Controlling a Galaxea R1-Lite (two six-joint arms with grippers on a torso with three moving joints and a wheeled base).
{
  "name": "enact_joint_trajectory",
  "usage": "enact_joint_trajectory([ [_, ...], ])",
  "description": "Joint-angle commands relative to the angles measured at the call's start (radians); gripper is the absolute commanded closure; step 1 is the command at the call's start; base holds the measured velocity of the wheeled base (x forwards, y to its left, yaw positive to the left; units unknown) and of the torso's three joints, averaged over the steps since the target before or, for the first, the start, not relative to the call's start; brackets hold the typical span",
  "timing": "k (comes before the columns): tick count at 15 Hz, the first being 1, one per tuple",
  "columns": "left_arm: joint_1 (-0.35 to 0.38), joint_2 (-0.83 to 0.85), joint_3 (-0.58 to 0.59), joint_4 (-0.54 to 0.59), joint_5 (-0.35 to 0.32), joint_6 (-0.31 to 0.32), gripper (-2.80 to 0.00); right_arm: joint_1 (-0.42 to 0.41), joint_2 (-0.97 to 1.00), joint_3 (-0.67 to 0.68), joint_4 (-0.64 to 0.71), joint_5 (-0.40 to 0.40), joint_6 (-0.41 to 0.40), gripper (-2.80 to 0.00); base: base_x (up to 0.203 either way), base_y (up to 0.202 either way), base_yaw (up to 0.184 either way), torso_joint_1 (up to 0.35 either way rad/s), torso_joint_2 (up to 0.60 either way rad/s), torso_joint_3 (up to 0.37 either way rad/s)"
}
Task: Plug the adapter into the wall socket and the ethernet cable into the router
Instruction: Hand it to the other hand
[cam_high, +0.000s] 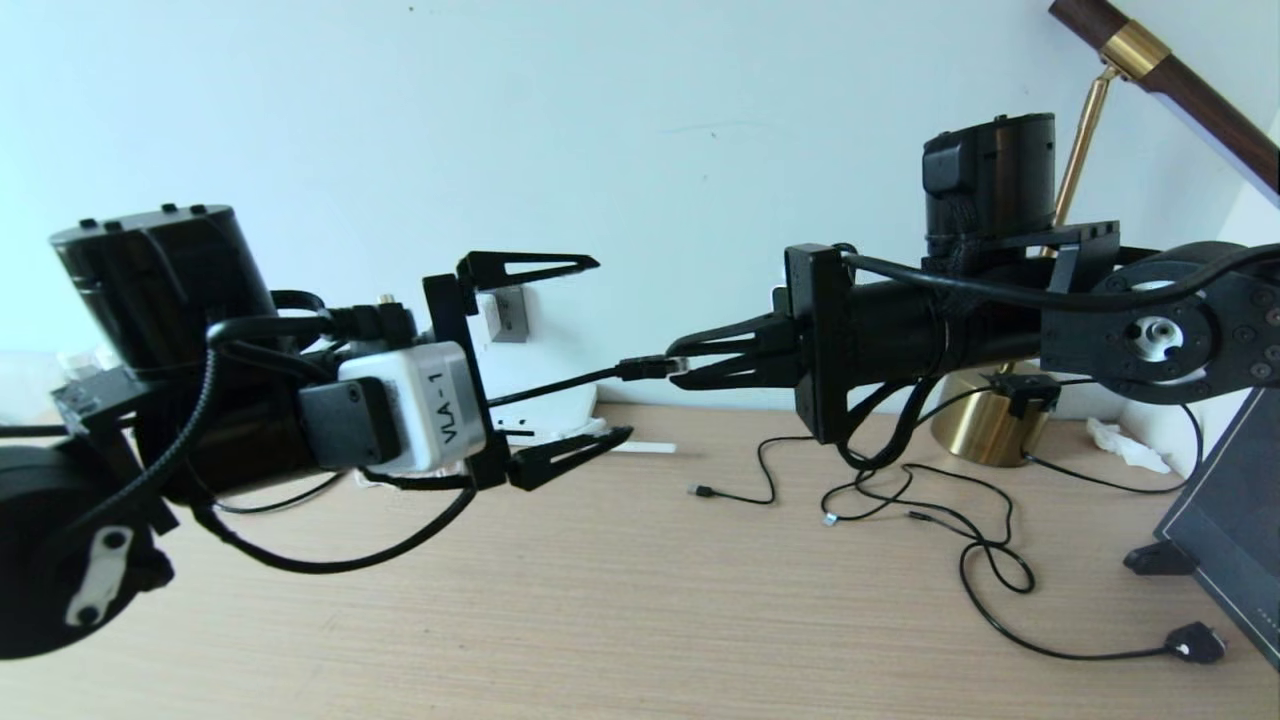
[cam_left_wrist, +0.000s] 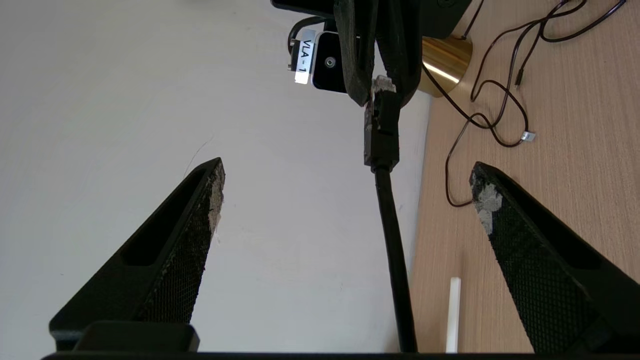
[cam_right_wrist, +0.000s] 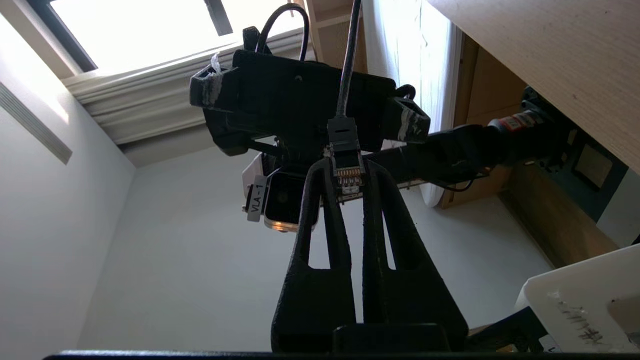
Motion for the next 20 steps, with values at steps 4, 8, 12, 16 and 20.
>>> enact_joint_trajectory([
  [4, 0.000, -0.033, 0.012, -0.013, -0.034, 0.006, -2.80, 0.011, 0.013, -0.036, 0.006, 0.043, 0.014, 0.00, 0.000, 0.000, 0.000, 0.000, 0.00, 0.000],
  [8, 0.002, -0.073, 0.058, -0.071, -0.095, 0.004, -2.80, 0.014, 0.043, -0.059, 0.028, 0.082, 0.014, 0.00, 0.000, 0.000, 0.000, 0.000, 0.00, 0.000],
  [12, 0.058, -0.099, 0.158, -0.137, -0.174, 0.003, -2.80, 0.014, 0.051, -0.060, 0.031, 0.116, 0.014, 0.00, 0.000, 0.000, 0.000, 0.000, 0.00, 0.000],
  [16, 0.058, -0.098, 0.163, -0.137, -0.174, 0.001, -2.80, 0.014, 0.045, -0.065, 0.029, 0.115, 0.013, 0.00, 0.000, 0.000, 0.000, 0.000, 0.00, 0.000],
  [20, 0.058, -0.087, 0.158, -0.137, -0.173, -0.005, -2.80, 0.035, 0.043, -0.066, 0.028, 0.119, 0.010, 0.00, 0.000, 0.000, 0.000, 0.000, 0.00, 0.000],
])
